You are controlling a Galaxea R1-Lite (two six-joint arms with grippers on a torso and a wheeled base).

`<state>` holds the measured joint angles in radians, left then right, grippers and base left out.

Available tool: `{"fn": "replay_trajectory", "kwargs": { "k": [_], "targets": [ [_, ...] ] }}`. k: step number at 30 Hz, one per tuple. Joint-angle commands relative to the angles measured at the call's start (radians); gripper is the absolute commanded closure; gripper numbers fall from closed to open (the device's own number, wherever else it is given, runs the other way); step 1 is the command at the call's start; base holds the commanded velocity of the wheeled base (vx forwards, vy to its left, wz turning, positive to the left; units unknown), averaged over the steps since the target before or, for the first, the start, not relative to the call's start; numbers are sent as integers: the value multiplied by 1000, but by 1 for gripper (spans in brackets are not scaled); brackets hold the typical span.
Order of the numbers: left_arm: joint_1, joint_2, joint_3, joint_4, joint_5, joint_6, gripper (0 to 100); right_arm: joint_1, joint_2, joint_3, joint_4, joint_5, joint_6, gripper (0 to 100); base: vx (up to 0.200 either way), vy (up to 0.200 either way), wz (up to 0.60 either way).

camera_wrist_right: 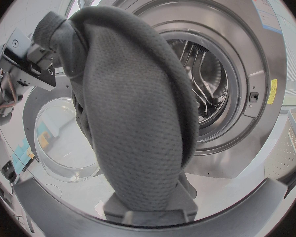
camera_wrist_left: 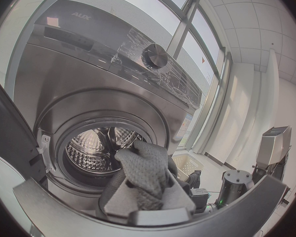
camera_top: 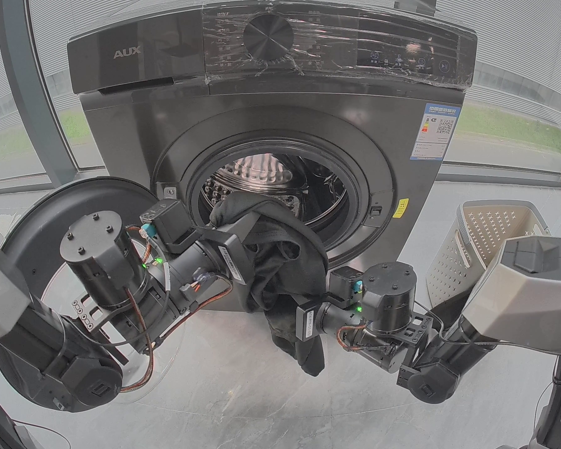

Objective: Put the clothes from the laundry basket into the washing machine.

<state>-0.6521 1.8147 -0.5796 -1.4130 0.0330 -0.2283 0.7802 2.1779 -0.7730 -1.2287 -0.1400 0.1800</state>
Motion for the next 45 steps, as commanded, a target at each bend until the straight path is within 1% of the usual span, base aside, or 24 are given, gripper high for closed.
{"fn": "replay_trajectory", "kwargs": {
  "k": [1, 5, 6, 18, 22, 24, 28, 33, 35, 37, 38, 45],
  "targets": [
    [8, 9, 3, -6, 2, 0, 100, 2, -46, 23, 2, -1, 1, 100, 0, 0, 0],
    [2, 5, 1, -6, 5, 0, 100, -2, -41, 41, 6, -6, 1, 100, 0, 0, 0],
    [0, 3, 0, -6, 5, 0, 100, -4, -36, 44, 6, -6, 1, 0, 0, 0, 0],
    [-12, -2, -5, -6, 7, 0, 100, -47, -3, 47, 12, -9, -4, 0, 0, 0, 0],
    [-18, 0, -6, -6, 7, 0, 100, -45, 8, 46, 11, -9, -5, 0, 0, 0, 0],
    [-17, 5, -8, -6, 7, 0, 100, -32, 14, 44, 9, -9, -14, 0, 0, 0, 0],
    [-15, 8, -6, -6, 5, 0, 100, -9, 20, 40, 9, -9, -14, 0, 0, 0, 0],
    [-18, 6, -8, -7, 5, 0, 100, -21, 56, 6, 8, -9, -13, 0, 0, 0, 0],
    [-18, 6, -8, -7, 5, 0, 100, -29, 66, -9, 8, -15, -13, 0, 0, 0, 0],
    [-18, 6, -6, -7, 5, 1, 100, -36, 76, -22, 6, -33, -13, 0, 0, 0, 0],
    [-18, 6, -6, -7, 5, 1, 100, -39, 77, -25, 6, -43, -13, 100, 0, 0, 0],
    [-12, 9, 1, -7, 7, 1, 100, -38, 39, -19, 6, -44, -11, 100, 0, 0, 0]
  ]
}}
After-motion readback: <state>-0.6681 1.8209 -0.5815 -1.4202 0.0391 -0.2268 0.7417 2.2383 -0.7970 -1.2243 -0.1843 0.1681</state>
